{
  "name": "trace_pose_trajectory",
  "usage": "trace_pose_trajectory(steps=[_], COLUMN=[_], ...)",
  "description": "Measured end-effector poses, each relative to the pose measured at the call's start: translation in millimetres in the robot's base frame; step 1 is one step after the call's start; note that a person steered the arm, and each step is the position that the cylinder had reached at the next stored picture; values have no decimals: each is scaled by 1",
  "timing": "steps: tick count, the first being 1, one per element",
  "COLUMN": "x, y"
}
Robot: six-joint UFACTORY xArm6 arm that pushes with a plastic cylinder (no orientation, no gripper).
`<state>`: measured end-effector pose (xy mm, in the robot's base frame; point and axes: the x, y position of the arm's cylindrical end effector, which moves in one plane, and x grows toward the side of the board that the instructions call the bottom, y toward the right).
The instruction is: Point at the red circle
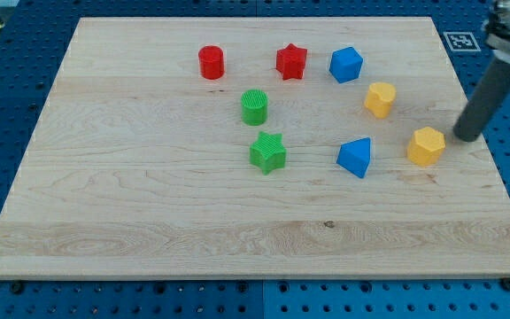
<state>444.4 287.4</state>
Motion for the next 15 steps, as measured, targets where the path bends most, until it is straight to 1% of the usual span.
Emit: trace_pose_trajectory(steps=[1, 3, 5, 6, 7, 9, 10, 11, 12, 13, 14, 15], x=[19, 97, 99, 111, 133, 128, 91, 28, -41, -115, -182, -189], y=[22, 25, 25, 20, -43, -281, -384, -445, -470, -476, -467, -464])
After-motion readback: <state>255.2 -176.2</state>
